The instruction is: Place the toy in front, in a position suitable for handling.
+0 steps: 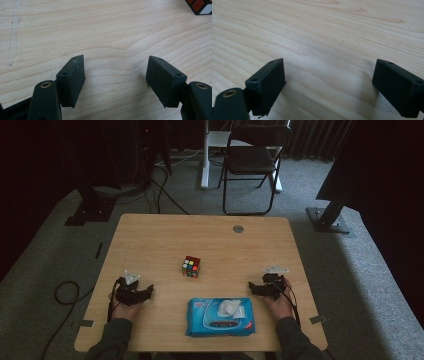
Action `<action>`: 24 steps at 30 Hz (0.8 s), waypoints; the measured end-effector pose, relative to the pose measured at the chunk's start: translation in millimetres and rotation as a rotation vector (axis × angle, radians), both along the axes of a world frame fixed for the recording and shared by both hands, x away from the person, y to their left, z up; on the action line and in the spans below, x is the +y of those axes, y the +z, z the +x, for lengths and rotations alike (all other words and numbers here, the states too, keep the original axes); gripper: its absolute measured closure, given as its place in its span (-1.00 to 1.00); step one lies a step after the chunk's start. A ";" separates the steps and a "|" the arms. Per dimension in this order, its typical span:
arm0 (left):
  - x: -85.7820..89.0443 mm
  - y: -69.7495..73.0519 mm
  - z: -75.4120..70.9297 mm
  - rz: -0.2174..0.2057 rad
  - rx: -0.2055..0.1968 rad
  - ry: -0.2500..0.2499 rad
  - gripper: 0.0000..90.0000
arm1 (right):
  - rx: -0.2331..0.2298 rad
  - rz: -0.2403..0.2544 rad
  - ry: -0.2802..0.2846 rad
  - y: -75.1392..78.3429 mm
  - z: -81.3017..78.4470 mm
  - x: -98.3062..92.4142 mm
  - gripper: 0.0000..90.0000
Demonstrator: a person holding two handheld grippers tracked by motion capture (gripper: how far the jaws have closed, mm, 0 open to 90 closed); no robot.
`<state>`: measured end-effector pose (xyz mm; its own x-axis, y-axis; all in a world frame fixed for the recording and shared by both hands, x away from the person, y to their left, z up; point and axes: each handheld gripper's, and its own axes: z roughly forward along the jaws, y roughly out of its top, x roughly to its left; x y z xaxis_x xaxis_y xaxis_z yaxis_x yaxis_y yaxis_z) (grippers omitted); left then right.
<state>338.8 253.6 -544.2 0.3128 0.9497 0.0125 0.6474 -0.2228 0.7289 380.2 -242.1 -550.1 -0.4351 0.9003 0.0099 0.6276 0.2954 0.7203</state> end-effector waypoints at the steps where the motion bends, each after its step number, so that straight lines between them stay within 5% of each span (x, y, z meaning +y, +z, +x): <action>1: 0.0 0.1 0.0 0.000 0.001 0.000 -0.30 | -0.001 -0.001 0.005 0.0 -0.3 -0.2 -0.77; 12: -0.1 0.4 -0.5 0.001 0.003 -0.002 -0.29 | -0.001 -0.002 0.007 0.0 -0.9 -0.3 -0.77; 18: -5.3 6.7 1.6 -0.040 0.031 -0.013 -0.20 | -0.001 -0.001 0.007 0.0 -1.0 -0.4 -0.76; 24: -26.0 25.5 11.4 -0.060 -0.014 -0.063 -0.23 | -0.001 -0.001 0.007 0.0 -1.0 -0.4 -0.76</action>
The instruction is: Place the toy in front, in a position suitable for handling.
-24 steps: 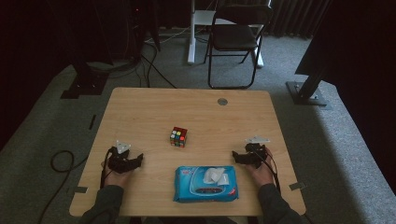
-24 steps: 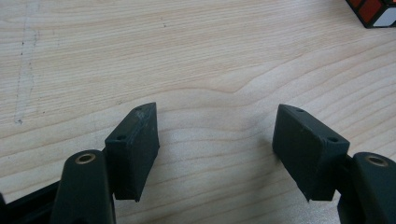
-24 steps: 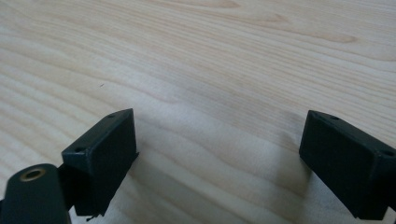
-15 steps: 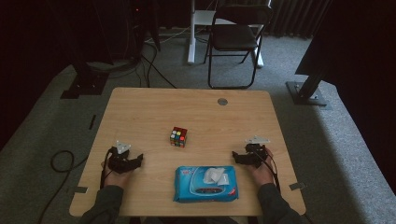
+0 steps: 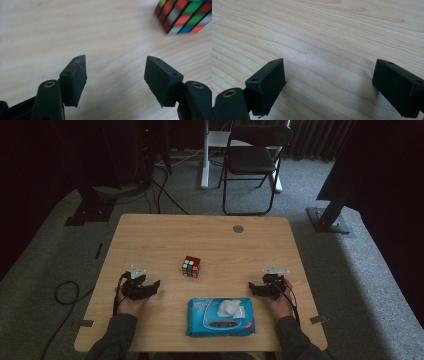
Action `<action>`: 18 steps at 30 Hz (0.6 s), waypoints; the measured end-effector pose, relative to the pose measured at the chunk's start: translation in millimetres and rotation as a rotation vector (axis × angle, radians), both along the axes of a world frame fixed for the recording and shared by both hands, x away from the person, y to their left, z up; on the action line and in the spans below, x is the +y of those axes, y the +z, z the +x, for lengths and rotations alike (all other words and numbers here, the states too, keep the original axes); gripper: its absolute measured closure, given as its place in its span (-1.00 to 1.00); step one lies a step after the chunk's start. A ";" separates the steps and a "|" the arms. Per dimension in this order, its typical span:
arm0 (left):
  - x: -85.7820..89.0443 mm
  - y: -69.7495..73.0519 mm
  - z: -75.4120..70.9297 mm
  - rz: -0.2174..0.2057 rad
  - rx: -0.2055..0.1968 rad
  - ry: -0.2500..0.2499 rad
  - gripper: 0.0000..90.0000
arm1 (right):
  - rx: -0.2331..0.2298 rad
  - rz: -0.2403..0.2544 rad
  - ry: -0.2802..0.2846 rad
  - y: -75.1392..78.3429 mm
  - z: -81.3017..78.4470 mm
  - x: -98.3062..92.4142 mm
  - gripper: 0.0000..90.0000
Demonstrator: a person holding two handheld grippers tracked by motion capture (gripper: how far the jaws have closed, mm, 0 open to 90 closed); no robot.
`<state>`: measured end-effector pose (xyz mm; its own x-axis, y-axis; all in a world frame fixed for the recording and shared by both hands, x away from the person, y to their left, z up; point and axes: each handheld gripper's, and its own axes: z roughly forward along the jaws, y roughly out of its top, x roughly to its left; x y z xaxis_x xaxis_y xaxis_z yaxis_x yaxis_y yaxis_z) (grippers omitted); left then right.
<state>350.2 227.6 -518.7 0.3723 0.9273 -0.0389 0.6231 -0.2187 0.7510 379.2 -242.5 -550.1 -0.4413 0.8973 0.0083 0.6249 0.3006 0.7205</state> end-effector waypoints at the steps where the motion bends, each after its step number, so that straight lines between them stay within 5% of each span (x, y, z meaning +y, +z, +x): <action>1: -4.3 3.4 2.3 -0.003 -0.007 -0.008 -0.24 | 0.000 0.000 0.000 0.0 0.0 0.0 -0.76; 9: -33.0 25.1 22.7 0.008 -0.059 -0.072 -0.28 | -0.001 0.000 0.000 -0.1 0.0 0.0 -0.76; 13: -47.7 32.0 32.4 0.009 -0.076 -0.114 -0.05 | 0.000 0.000 0.000 0.0 0.0 0.0 -0.76; 18: -64.6 31.1 49.1 -0.027 -0.051 -0.137 0.16 | 0.001 -0.001 0.000 0.1 0.0 0.0 -0.76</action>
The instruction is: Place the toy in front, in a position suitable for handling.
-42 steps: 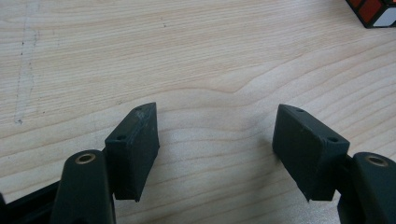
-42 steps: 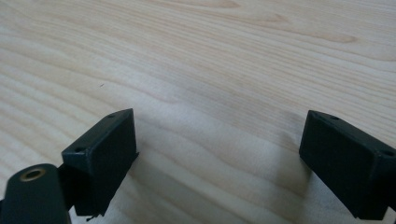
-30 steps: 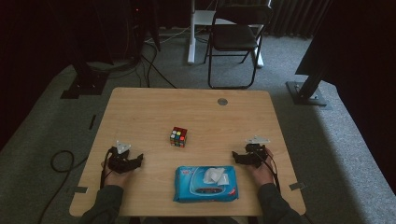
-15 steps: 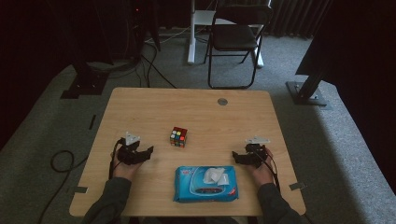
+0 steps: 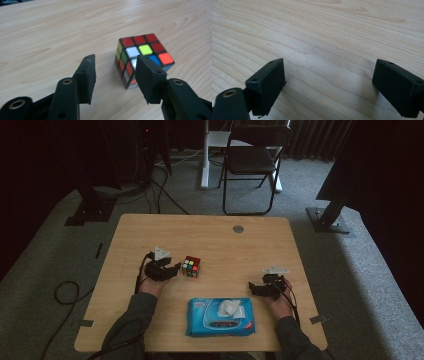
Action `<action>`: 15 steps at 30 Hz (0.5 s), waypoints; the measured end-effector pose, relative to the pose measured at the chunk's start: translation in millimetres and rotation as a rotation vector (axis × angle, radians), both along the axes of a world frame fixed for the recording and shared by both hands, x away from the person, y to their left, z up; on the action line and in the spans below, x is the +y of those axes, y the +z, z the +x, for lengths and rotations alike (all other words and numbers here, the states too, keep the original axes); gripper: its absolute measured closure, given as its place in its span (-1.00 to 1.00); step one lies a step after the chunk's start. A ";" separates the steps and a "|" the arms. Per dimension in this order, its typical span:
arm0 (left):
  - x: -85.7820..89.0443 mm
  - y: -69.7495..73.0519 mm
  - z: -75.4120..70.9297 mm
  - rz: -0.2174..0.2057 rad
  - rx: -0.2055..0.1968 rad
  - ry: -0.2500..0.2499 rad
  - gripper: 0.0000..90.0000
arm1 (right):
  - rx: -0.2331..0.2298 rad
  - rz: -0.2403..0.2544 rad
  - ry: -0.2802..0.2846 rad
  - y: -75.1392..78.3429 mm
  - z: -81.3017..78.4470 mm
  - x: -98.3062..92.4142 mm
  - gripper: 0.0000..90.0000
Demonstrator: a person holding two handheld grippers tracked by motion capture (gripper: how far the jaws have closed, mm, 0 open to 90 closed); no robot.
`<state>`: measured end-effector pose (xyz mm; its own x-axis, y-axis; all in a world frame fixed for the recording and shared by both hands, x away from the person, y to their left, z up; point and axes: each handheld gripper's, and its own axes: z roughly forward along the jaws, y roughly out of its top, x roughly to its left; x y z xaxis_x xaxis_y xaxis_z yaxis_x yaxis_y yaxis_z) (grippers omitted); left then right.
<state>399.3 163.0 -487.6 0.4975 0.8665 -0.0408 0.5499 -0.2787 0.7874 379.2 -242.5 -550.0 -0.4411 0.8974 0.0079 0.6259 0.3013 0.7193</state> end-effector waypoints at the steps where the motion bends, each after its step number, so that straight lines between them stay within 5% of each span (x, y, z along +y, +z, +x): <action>1: -2.6 -0.9 3.3 -0.008 0.006 -0.004 0.17 | -0.001 0.001 0.000 -0.1 0.0 0.0 -0.76; 15: -23.5 -7.6 19.9 -0.093 0.091 -0.071 0.37 | -0.001 0.001 0.000 -0.1 0.0 0.1 -0.76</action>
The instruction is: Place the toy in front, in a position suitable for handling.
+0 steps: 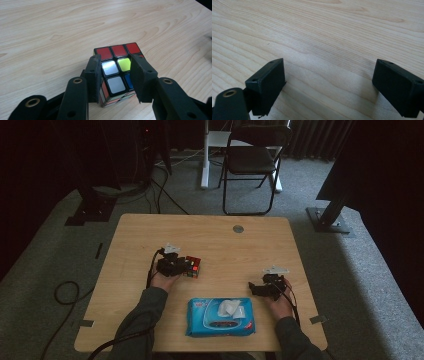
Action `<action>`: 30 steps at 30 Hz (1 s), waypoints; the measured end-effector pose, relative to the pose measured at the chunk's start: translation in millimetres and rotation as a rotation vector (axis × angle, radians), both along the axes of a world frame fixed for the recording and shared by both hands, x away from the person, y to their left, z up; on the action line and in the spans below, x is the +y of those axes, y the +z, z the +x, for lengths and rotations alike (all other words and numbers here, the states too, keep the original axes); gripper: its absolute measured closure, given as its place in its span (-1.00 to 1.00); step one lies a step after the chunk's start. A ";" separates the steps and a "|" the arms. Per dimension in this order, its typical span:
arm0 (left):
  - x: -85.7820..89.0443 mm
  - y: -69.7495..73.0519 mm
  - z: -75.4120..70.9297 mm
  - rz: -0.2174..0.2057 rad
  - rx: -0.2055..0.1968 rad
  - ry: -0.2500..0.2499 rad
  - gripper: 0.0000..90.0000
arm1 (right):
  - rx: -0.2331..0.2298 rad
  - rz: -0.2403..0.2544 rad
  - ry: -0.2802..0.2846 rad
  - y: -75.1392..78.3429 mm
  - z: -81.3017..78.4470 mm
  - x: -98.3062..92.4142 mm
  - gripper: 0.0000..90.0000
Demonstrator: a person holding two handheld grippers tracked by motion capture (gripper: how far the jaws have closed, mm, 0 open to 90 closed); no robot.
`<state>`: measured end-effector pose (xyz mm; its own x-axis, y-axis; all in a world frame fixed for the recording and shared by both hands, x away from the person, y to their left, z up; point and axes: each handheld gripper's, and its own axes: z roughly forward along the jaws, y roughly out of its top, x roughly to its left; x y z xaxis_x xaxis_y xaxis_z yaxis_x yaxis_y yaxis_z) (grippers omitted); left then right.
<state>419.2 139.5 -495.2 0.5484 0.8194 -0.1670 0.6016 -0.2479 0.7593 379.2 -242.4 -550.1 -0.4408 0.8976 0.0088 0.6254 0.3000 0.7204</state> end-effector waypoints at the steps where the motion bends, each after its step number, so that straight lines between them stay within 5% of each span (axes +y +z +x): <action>1: -0.1 -0.2 0.2 -0.011 0.010 -0.003 0.38 | 0.000 0.000 0.000 0.0 0.0 0.0 -0.76; 22: -33.6 -1.3 -23.8 -0.027 0.024 -0.059 0.38 | 0.000 0.000 0.000 0.0 0.0 0.0 -0.76; 30: -40.3 -3.0 -22.5 -0.040 0.032 -0.090 0.37 | -0.004 0.000 0.010 0.3 0.7 0.8 -0.69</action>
<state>396.8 99.2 -498.2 0.6135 0.7591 -0.2175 0.6024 -0.2718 0.7505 379.9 -241.6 -549.8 -0.4501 0.8929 0.0075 0.6193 0.3061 0.7230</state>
